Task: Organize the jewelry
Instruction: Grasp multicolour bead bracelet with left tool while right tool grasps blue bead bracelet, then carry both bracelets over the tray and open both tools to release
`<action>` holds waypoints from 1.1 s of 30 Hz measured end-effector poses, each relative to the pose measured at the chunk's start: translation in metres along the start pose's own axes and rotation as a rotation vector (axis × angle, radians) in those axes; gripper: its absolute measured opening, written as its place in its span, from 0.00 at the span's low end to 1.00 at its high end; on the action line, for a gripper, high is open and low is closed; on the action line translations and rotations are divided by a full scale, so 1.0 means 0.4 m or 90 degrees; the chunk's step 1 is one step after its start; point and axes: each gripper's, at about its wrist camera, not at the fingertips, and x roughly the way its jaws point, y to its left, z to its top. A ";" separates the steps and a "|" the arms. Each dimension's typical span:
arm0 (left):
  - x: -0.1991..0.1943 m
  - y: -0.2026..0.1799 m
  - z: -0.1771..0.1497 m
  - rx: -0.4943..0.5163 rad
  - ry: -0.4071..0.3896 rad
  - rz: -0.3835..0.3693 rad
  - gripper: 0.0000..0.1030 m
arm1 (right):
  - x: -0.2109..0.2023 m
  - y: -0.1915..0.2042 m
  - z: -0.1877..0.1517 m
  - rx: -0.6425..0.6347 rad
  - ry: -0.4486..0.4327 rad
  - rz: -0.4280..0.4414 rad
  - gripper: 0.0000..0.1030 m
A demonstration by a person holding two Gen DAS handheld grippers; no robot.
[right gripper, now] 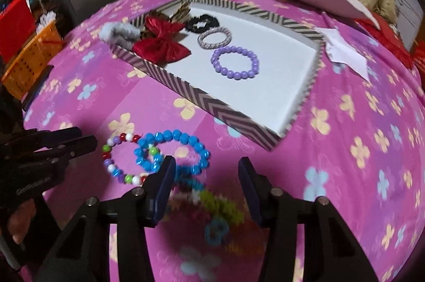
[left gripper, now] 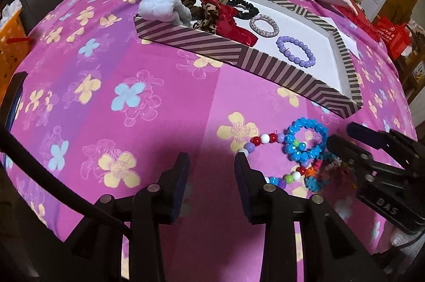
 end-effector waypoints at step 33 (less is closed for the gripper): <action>-0.056 -0.043 0.091 0.062 -0.037 -0.044 0.30 | -0.134 0.000 0.069 -0.085 -0.082 -0.015 0.08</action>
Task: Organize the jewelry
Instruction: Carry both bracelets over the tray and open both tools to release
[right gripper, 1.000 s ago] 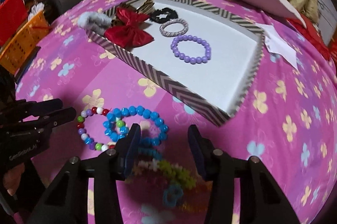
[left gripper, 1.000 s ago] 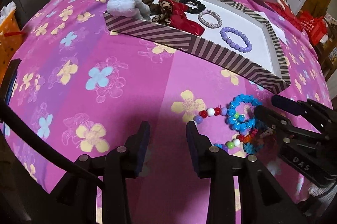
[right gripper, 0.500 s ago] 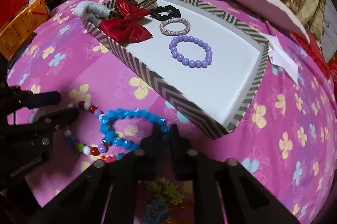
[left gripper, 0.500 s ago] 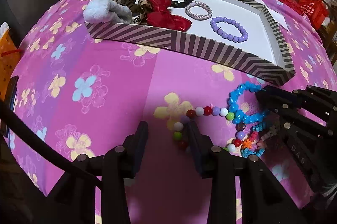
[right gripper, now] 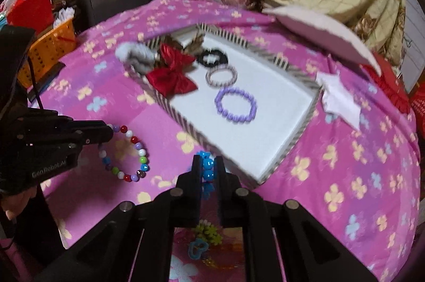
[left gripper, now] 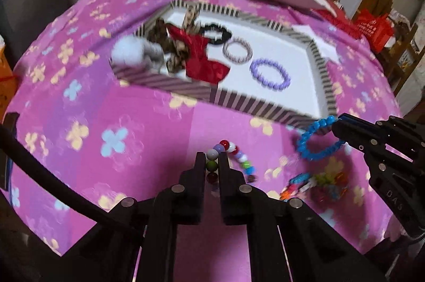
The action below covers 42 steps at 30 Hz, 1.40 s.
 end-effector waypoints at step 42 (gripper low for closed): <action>0.133 -0.122 0.246 0.040 0.000 0.021 0.30 | 0.209 -0.192 0.279 0.062 0.016 -0.042 0.08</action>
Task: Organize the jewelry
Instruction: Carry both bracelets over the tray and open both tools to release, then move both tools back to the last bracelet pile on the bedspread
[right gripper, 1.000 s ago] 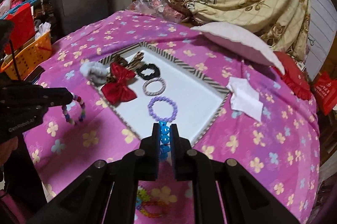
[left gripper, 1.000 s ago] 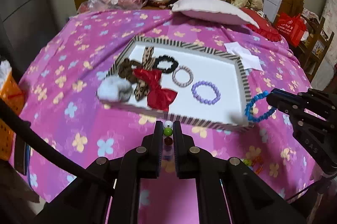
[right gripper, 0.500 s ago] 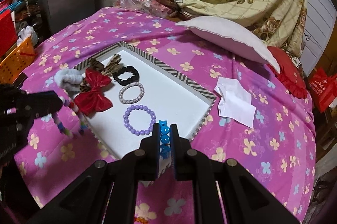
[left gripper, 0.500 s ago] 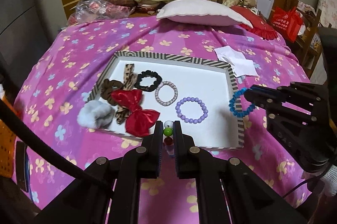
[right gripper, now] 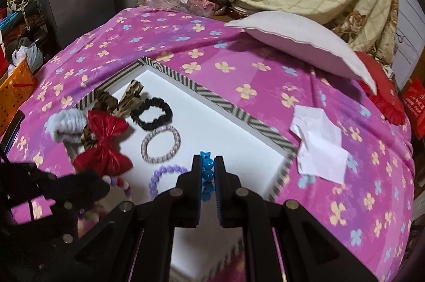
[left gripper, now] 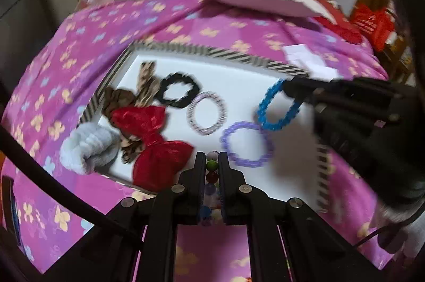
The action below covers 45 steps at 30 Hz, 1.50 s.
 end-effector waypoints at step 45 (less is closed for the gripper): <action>-0.030 0.070 -0.086 -0.046 -0.023 0.045 0.44 | -0.070 -0.030 -0.147 0.102 0.010 0.043 0.45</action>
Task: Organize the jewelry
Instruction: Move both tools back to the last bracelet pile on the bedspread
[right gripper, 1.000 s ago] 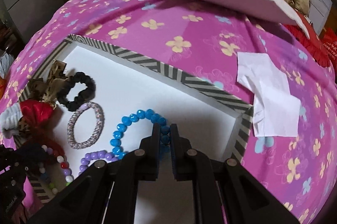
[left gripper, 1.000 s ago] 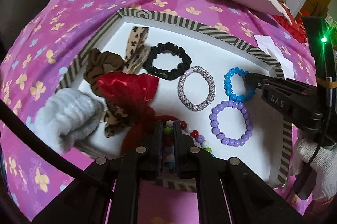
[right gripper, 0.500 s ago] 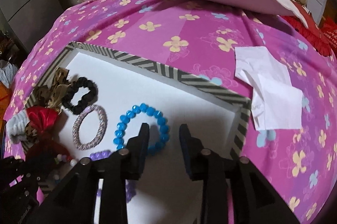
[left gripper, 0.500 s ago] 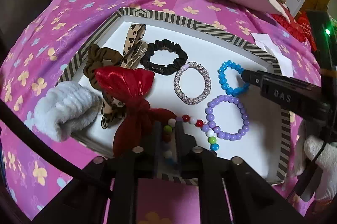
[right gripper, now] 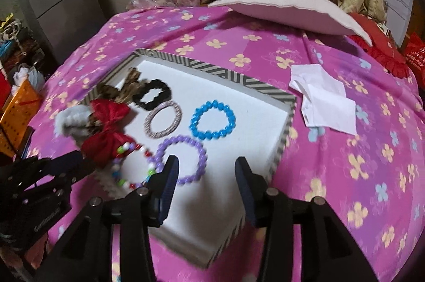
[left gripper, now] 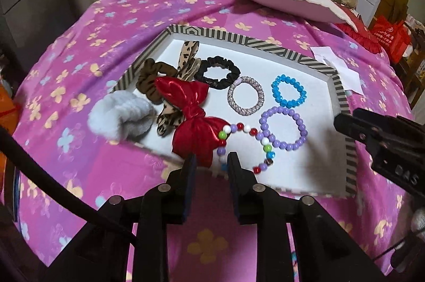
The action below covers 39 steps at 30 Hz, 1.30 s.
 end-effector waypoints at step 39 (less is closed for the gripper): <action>-0.233 -0.043 -0.235 0.023 -0.076 0.022 0.44 | -0.260 0.099 -0.326 -0.009 -0.028 0.018 0.54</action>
